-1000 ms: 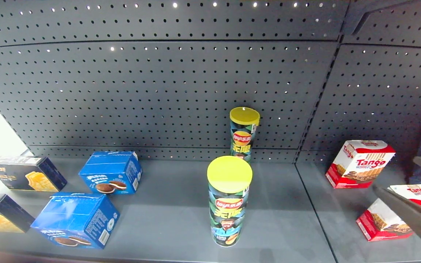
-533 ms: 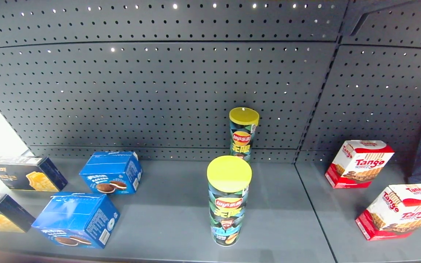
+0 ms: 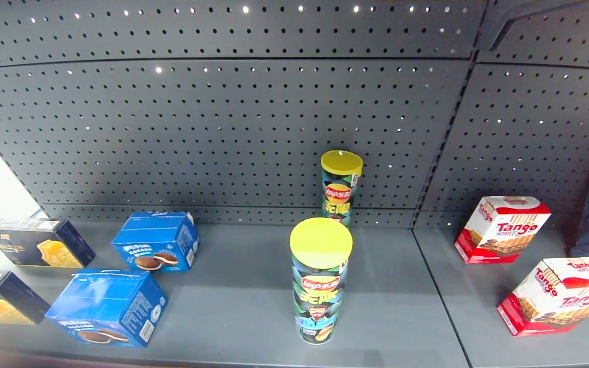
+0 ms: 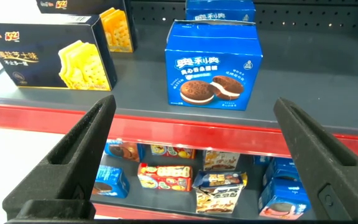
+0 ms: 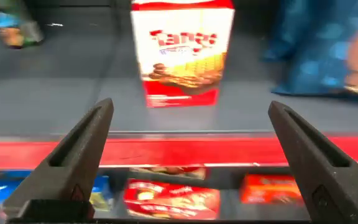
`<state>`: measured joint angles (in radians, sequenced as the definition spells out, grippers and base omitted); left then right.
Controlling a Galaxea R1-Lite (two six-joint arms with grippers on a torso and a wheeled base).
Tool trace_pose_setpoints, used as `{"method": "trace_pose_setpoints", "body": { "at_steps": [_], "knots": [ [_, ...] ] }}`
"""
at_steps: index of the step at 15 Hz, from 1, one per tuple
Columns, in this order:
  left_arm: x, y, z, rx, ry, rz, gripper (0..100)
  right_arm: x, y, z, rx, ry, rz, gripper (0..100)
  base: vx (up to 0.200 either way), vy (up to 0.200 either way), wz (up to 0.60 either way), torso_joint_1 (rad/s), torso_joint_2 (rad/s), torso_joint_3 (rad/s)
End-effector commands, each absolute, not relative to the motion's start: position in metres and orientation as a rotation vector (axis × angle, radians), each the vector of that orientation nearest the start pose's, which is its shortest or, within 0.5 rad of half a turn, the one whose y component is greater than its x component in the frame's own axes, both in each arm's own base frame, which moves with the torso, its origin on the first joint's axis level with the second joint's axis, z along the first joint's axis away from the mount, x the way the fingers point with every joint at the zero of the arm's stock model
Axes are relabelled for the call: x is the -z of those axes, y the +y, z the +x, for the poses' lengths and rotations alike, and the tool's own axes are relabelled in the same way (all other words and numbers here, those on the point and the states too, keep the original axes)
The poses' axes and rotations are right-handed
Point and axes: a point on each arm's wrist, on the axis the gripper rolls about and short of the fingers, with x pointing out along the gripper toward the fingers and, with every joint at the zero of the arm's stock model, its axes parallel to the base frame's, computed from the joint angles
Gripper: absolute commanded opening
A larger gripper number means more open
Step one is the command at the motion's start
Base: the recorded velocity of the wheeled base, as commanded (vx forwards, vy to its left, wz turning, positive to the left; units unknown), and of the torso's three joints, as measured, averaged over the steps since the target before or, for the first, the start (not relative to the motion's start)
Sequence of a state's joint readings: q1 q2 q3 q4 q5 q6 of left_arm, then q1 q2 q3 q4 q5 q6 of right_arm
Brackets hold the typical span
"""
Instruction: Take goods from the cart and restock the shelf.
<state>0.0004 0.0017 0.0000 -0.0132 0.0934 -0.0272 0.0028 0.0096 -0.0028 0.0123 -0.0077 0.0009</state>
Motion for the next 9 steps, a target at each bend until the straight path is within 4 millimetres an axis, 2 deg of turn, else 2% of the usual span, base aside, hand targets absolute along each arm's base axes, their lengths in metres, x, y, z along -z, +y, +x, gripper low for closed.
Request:
{"method": "trace_pose_setpoints", "body": {
  "at_steps": [1,9],
  "knots": [
    [-0.077,0.0021,-0.0227,-0.095,-0.012,-0.03,100,-0.0747,0.0004,-0.0228,-0.021,0.008,-0.006,100,0.0,0.0,0.0,0.0,0.0,0.0],
    [-0.077,0.0021,-0.0227,-0.095,-0.012,-0.028,100,-0.0749,0.0002,-0.0228,-0.009,0.006,0.0,100,0.0,0.0,0.0,0.0,0.0,0.0]
  ]
}}
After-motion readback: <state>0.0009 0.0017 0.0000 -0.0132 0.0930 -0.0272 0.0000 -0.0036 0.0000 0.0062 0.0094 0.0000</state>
